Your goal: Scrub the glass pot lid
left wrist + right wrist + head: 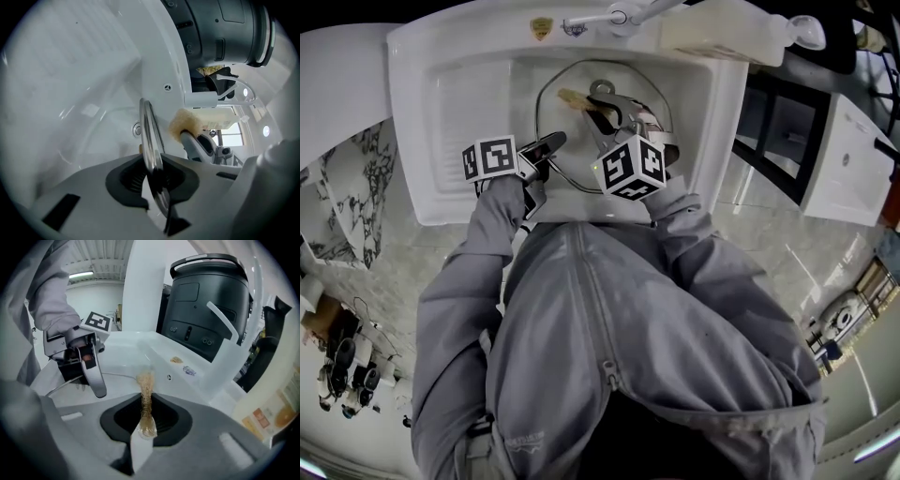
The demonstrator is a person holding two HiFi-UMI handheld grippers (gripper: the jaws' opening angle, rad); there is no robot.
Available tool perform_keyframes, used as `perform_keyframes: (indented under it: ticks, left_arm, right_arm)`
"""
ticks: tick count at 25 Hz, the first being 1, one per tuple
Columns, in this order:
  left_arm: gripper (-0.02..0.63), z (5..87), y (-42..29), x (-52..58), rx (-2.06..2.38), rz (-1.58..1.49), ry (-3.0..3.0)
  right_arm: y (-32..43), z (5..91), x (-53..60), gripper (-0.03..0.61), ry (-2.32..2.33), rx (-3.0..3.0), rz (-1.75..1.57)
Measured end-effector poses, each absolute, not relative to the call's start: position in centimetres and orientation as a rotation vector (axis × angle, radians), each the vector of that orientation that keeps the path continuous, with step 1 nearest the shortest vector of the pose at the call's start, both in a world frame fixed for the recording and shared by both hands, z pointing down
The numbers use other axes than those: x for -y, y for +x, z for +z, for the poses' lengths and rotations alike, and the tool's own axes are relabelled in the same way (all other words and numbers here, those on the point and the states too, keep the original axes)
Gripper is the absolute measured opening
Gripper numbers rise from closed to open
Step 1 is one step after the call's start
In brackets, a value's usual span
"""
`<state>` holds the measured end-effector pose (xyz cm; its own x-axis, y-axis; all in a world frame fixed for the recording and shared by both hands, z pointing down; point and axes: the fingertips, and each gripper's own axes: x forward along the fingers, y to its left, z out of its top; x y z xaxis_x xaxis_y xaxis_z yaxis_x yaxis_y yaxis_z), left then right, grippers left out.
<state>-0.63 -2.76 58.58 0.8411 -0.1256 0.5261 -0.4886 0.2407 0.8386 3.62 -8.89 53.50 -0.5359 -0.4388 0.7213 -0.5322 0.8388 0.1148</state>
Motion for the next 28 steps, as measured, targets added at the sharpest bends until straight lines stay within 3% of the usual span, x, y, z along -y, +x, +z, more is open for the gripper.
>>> perform_keyframes:
  ticks: [9,20,28]
  left_arm:
    - [0.031,53.5,-0.9,3.3,0.559,0.148,1.450]
    - [0.032,48.2,-1.6,2.8,0.553,0.044,1.503]
    - [0.040,45.5,-2.7,3.2,0.606,-0.117,1.466]
  right_arm:
    - [3.2,51.8,10.2,0.046,0.685,2.167,-0.032]
    - [1.3,46.6,9.8,0.046,0.610,1.986,-0.521]
    - [-0.9,46.1,6.7,0.046,0.383,1.936,-0.547]
